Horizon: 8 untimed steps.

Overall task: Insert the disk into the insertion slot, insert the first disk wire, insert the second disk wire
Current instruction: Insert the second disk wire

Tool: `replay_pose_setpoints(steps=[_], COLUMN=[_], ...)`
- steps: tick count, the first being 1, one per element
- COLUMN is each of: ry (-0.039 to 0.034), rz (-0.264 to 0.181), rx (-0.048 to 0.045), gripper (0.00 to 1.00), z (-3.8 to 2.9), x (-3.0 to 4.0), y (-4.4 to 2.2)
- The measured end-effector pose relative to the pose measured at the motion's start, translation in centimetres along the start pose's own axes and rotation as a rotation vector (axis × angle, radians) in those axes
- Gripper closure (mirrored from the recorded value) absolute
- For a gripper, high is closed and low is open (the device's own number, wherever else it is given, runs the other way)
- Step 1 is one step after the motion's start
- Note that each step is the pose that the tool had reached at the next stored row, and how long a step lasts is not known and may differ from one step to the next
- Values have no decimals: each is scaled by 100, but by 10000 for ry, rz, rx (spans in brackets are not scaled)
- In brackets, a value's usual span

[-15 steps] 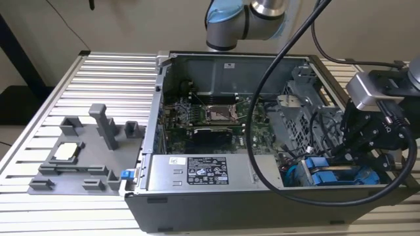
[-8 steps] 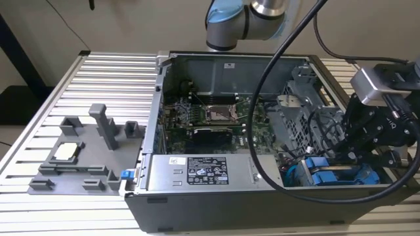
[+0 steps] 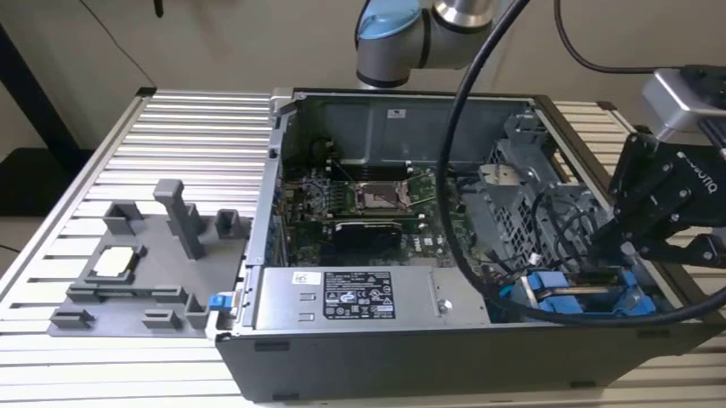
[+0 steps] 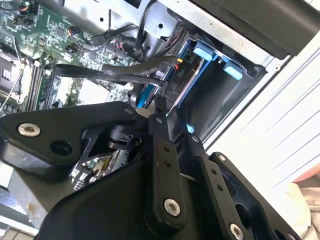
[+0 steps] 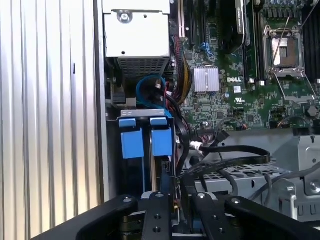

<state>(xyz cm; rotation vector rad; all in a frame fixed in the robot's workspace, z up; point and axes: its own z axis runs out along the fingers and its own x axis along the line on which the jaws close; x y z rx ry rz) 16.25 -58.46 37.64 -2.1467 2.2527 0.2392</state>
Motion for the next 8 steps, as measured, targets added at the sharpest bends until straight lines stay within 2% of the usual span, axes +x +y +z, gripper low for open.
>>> replay_pose_setpoints(steps=[2, 8], ry=[2, 0], rz=[1, 0], rx=[0, 0], gripper=[76, 76], z=[-64, -70], x=[-8, -9], y=[6, 7])
